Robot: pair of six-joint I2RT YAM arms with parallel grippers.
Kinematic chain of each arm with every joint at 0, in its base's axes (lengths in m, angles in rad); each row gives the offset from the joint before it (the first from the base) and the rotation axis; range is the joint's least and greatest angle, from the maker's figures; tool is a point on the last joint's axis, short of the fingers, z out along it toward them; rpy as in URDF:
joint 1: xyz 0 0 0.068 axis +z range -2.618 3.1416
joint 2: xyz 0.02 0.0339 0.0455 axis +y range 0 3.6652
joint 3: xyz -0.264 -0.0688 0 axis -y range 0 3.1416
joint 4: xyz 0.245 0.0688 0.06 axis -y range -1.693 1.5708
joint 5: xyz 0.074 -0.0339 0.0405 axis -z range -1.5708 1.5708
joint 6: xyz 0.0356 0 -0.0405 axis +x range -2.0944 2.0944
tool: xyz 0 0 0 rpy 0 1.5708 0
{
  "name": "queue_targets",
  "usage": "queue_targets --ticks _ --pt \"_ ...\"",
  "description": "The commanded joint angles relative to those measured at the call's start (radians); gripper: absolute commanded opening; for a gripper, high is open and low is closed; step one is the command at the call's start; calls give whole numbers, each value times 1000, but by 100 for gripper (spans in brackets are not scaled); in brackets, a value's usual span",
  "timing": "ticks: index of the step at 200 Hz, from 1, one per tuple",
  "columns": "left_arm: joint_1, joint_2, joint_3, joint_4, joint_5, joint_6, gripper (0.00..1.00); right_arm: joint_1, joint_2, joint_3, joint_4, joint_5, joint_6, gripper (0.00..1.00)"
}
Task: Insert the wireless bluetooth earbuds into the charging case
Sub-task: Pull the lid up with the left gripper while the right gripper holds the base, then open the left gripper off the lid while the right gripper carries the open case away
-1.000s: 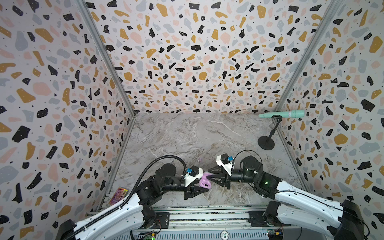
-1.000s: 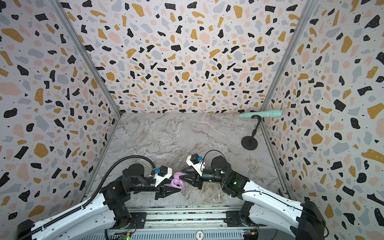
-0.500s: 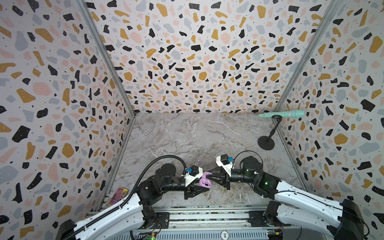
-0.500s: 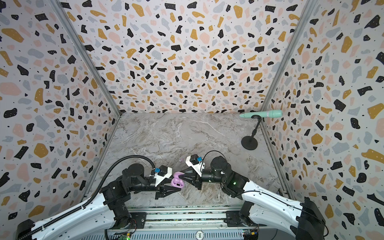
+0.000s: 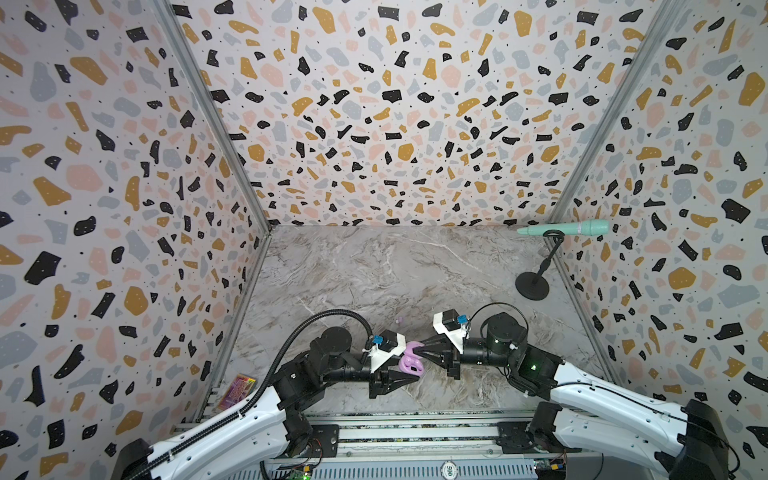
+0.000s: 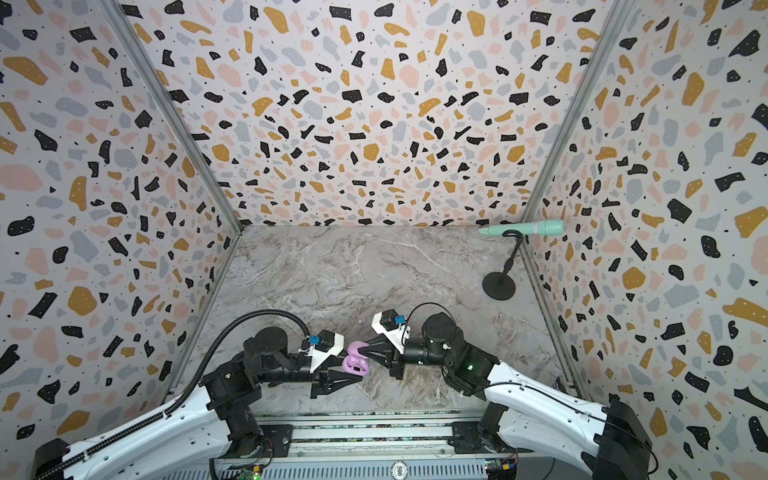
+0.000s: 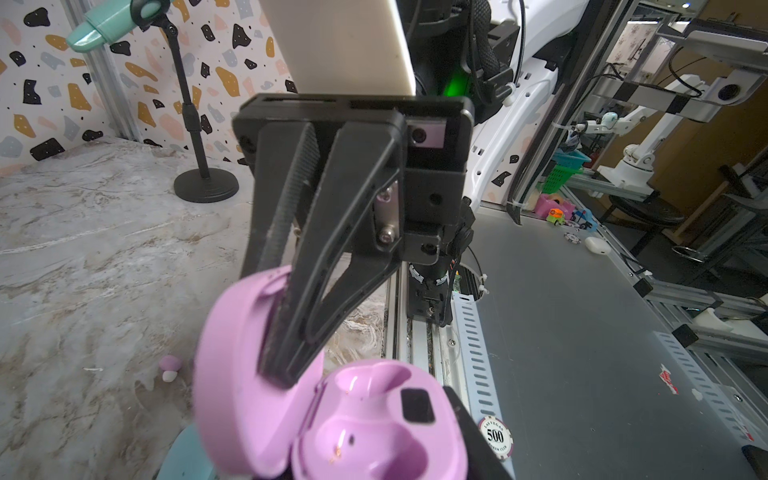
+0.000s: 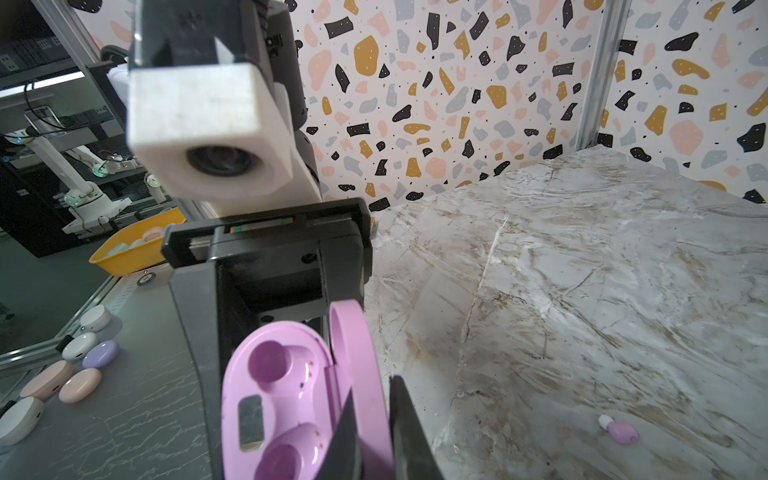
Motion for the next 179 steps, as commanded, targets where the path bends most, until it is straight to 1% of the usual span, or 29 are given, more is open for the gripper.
queue_targets --ticks 1,42,48,51,52,54,57,61,63,67,76,89,98,114,130,160,179 --pt "-5 4 -5 17 0 2 0 1 -34 12 35 7 10 0" --pt "-5 7 -3 21 -36 -12 0 1 -38 12 30 8 5 0" --pt "-5 8 -3 22 -43 -15 6 2 -40 12 29 10 4 0" --pt "-5 7 -5 23 -47 -18 12 1 -41 12 27 12 4 0" --pt "-5 7 -5 23 -49 -19 14 2 -42 12 27 12 3 0" --pt "-5 7 -6 23 -52 -22 26 2 -41 12 27 13 2 0" --pt "-5 7 -7 24 -63 -26 37 1 -43 12 25 15 2 0" --pt "-5 6 -9 29 -72 -35 47 2 -44 12 23 17 1 0" --pt "-5 5 -11 33 -75 -40 50 2 -45 12 22 18 0 0" --pt "-5 6 -14 38 -77 -45 54 2 -47 13 19 20 -2 0" --pt "-5 5 -19 44 -76 -46 59 2 -50 14 11 28 -7 0" --pt "-5 4 -25 52 -83 -55 77 2 -57 18 -3 49 -14 0" --pt "-5 2 -29 59 -85 -61 81 1 -62 18 -13 63 -18 0" --pt "-5 -1 -36 68 -84 -78 95 2 -73 22 -31 95 -27 0" --pt "-5 -1 -43 82 -77 -93 100 0 -80 31 -56 139 -41 0" --pt "-5 -5 -43 91 -82 -102 100 -6 -75 57 -99 208 -70 0" --pt "-5 -27 -39 88 -126 -106 100 -22 -63 74 -117 257 -86 0"
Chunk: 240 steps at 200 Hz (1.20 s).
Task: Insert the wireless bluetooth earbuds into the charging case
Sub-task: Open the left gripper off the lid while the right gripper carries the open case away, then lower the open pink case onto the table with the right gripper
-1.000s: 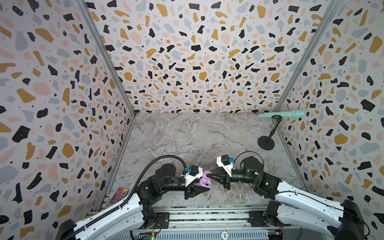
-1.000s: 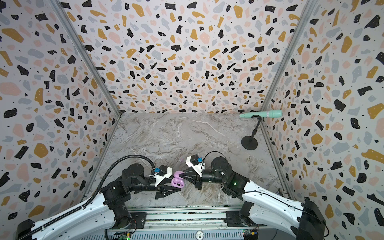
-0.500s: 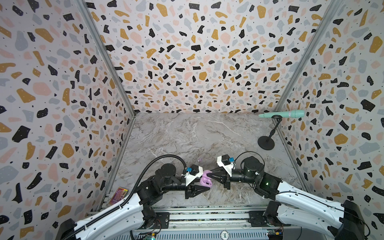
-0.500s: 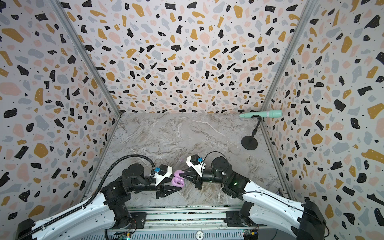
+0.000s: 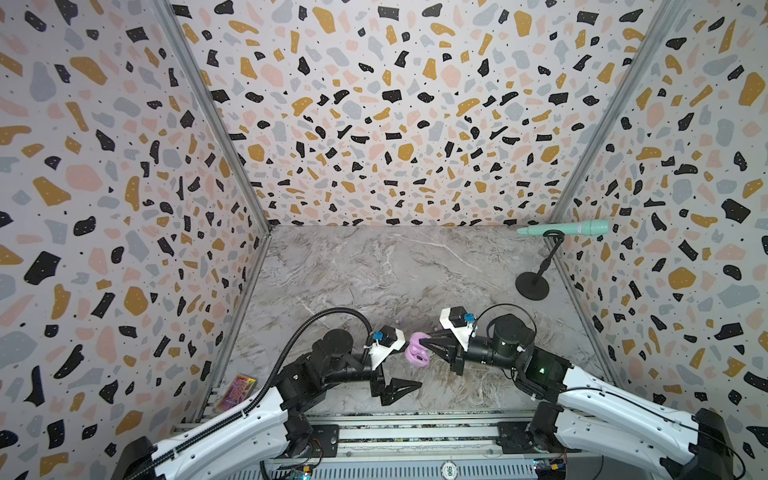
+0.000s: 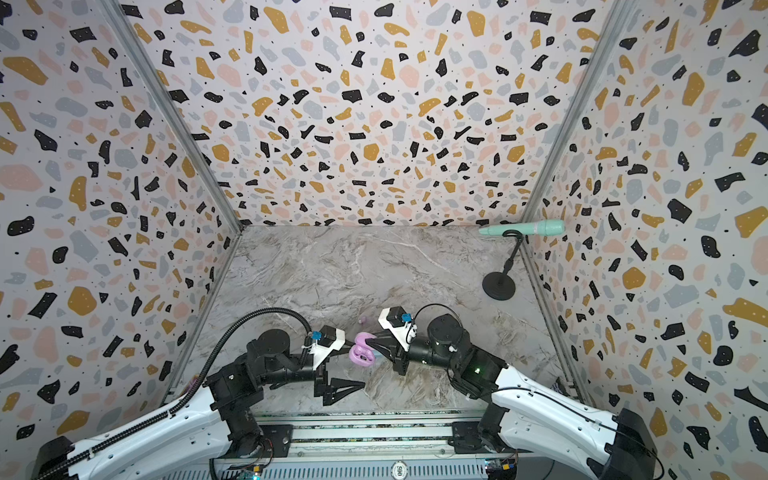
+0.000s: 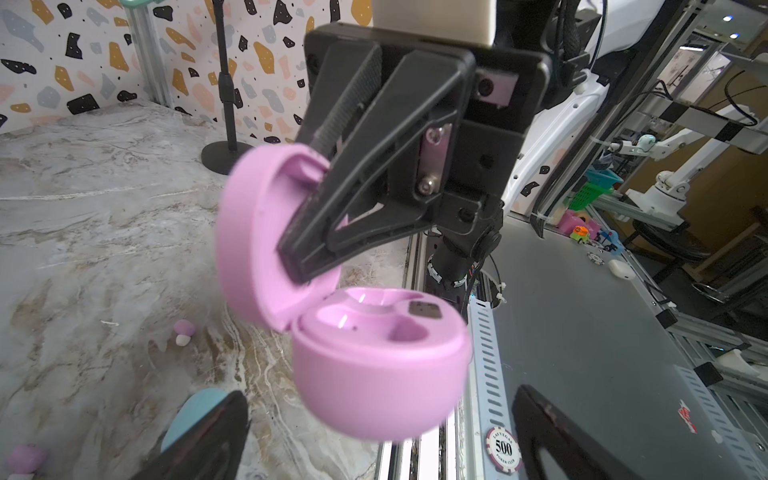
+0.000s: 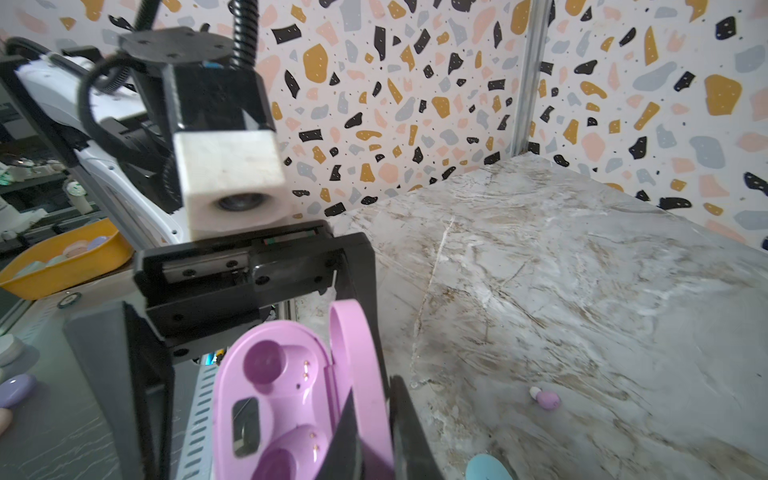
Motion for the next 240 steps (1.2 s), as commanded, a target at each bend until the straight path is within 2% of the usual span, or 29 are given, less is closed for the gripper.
queue_targets --ticks 1,18,38,59,102,128,144,170,240 --pt "-5 -30 -1 57 -45 -16 100 -21 0 69 -33 90 -37 0" --pt "-4 -63 4 47 -114 8 100 -46 13 94 -60 119 -47 0" --pt "-4 -125 -5 68 -260 17 100 -74 16 97 -58 130 -76 0" --pt "-4 -180 -26 114 -502 17 100 -83 26 106 -57 220 -124 0" --pt "-4 -201 24 60 -1017 41 100 -116 106 172 -126 299 -294 0" --pt "-5 -201 4 39 -1227 42 100 -166 138 182 -112 279 -368 0" --pt "-2 -213 -23 47 -1297 39 100 -202 162 191 -107 260 -418 0" --pt "-2 -234 -28 36 -1350 50 100 -269 209 204 -83 234 -492 0" --pt "-2 -249 -42 29 -1324 62 100 -377 401 194 16 193 -672 0"
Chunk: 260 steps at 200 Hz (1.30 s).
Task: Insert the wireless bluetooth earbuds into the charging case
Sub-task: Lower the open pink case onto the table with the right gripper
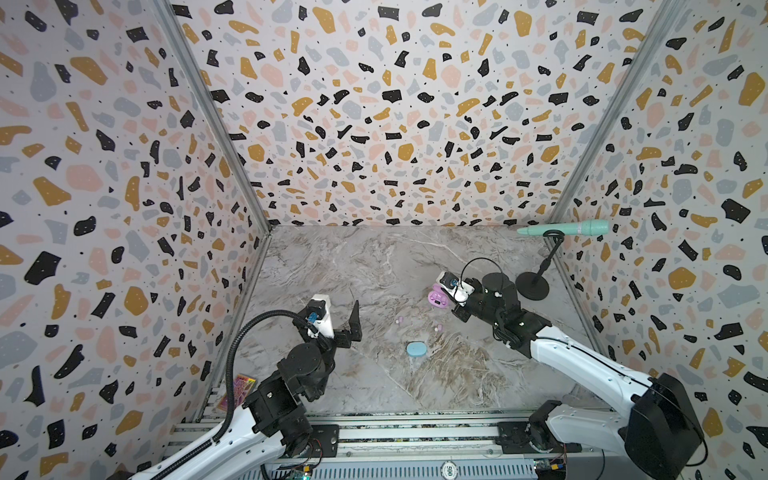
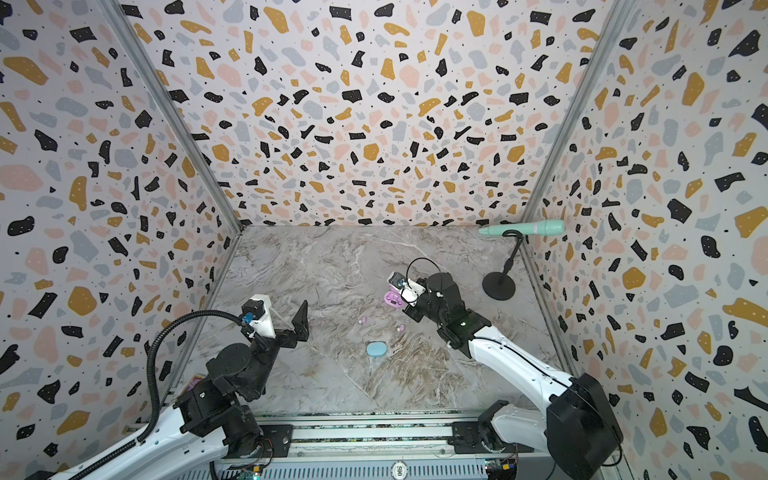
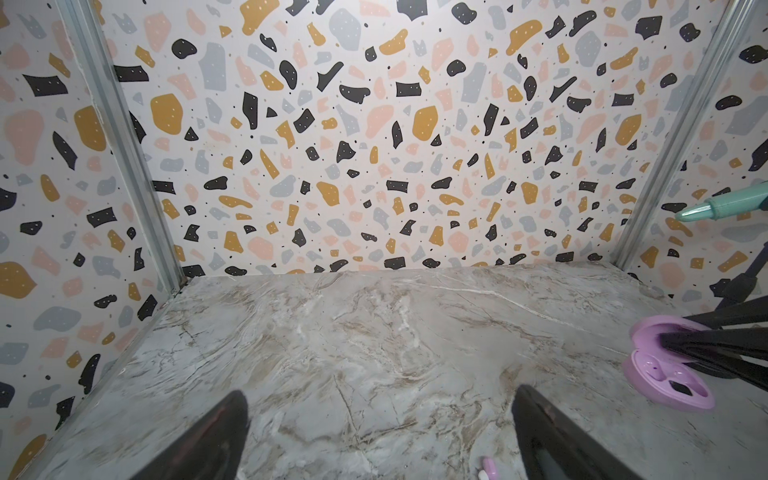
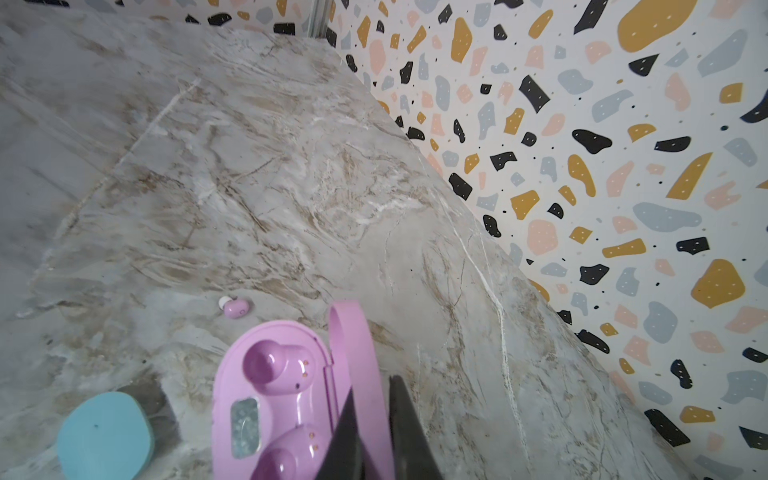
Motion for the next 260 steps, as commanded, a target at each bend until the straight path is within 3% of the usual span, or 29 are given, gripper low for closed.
queue_targets --ticks 1,45,111,198,260 --pt "-2 -3 -14 15 -20 19 100 -22 42 18 69 -33 -86 0" --pt "-3 -3 -22 24 -10 29 100 -33 168 26 147 -42 -173 0" --pt "-3 0 -31 30 -8 42 100 -52 313 70 150 -148 -257 0" --pt "-2 4 -36 36 -3 48 100 -55 446 118 150 -227 -273 0" --pt "-3 5 -38 37 4 49 100 -31 481 99 170 -213 -270 0"
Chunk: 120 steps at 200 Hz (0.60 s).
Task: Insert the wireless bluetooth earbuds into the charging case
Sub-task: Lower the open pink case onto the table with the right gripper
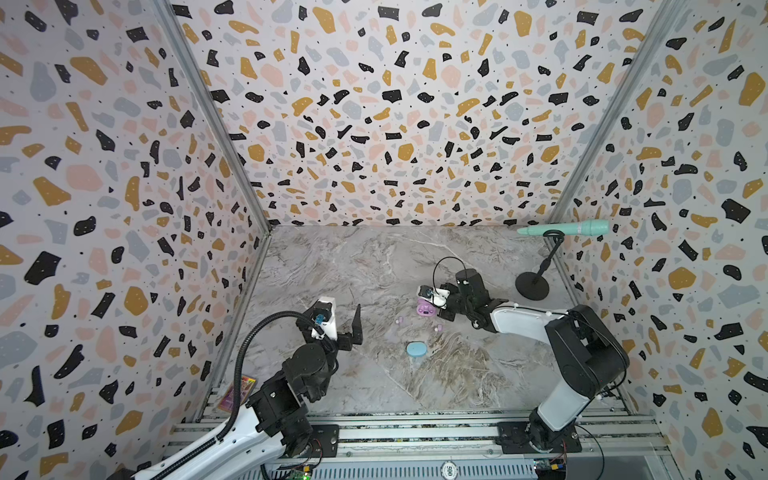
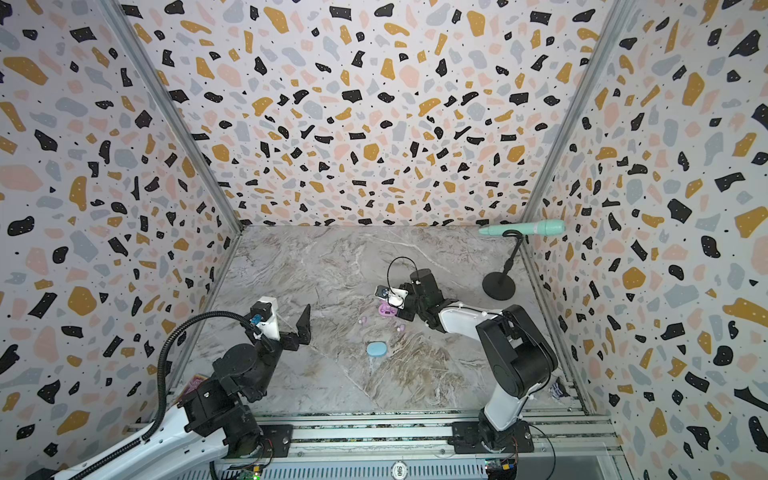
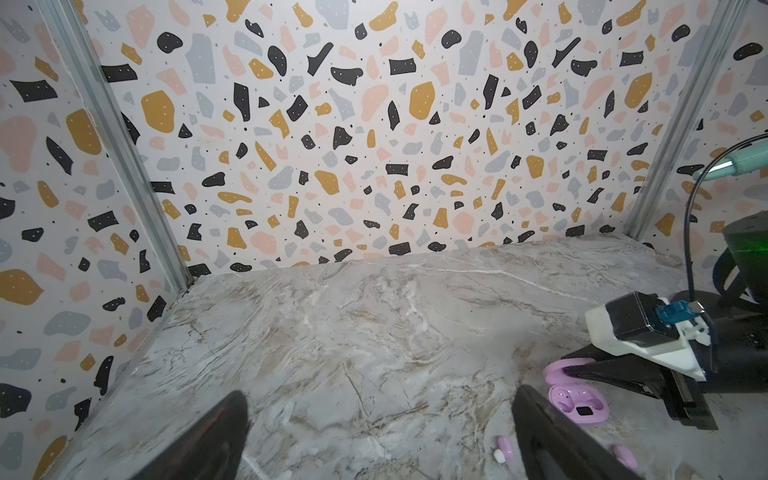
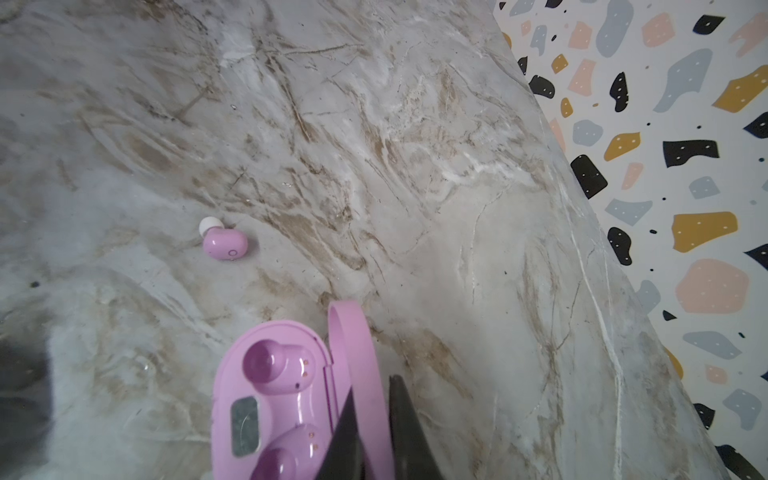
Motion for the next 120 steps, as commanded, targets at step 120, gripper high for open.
queue_targets --ticks 120 --pt "-3 -5 -13 40 -1 13 100 48 61 2 29 24 -30 0"
